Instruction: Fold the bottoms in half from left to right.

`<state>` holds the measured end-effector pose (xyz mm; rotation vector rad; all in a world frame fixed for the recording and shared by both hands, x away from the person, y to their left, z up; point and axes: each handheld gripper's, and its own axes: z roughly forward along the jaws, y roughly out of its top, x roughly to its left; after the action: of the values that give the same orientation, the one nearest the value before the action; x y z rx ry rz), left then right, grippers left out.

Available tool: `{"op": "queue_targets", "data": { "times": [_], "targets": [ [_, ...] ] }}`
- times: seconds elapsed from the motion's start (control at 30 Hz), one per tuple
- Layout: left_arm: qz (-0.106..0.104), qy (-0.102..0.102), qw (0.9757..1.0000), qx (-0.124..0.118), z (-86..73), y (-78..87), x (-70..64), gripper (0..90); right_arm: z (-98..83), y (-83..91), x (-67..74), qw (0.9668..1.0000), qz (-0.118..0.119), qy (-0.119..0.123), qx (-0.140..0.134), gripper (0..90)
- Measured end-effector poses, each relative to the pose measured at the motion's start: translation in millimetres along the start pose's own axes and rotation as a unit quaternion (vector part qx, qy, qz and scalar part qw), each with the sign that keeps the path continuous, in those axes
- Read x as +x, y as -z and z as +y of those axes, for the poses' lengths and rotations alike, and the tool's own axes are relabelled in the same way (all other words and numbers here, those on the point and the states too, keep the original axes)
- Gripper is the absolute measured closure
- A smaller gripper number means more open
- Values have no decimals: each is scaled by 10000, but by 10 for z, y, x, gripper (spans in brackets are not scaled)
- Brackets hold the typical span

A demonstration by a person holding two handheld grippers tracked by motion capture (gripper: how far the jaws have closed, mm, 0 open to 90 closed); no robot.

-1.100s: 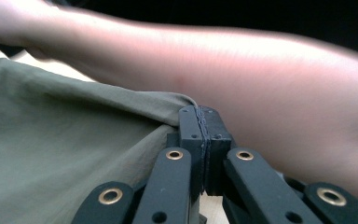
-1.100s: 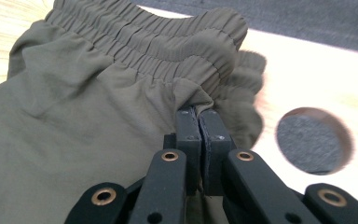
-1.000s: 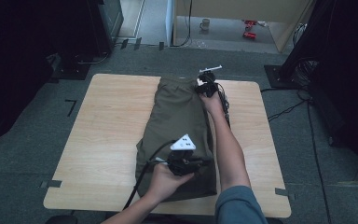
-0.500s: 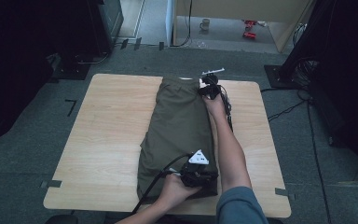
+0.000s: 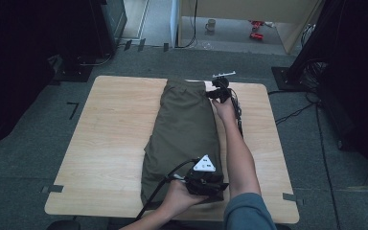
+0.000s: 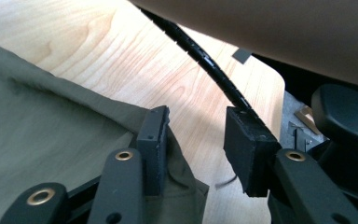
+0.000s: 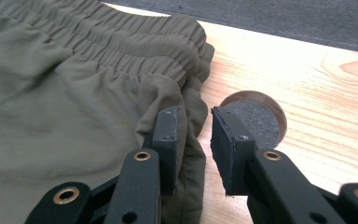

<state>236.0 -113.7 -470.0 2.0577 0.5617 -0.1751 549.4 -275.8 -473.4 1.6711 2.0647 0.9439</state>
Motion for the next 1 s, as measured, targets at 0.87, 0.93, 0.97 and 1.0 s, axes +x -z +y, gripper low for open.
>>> {"op": "queue_targets", "data": {
  "times": [0.87, 0.93, 0.97, 1.0],
  "targets": [
    [1104, -328, 9933, -93, 263, 927, 660, 603, -108, 515, 122, 9976, 422, 402, -368, 764],
    [1169, -312, 9926, -104, 263, 966, 747, 601, -145, 550, 135, 9973, 474, 420, -363, 777],
    [1216, -315, 9920, -106, 261, 986, 787, 599, -166, 572, 145, 9973, 501, 407, -353, 778],
    [1242, -330, 9917, -97, 259, 1008, 826, 593, -185, 593, 156, 9971, 538, 412, -343, 781]
  ]
}}
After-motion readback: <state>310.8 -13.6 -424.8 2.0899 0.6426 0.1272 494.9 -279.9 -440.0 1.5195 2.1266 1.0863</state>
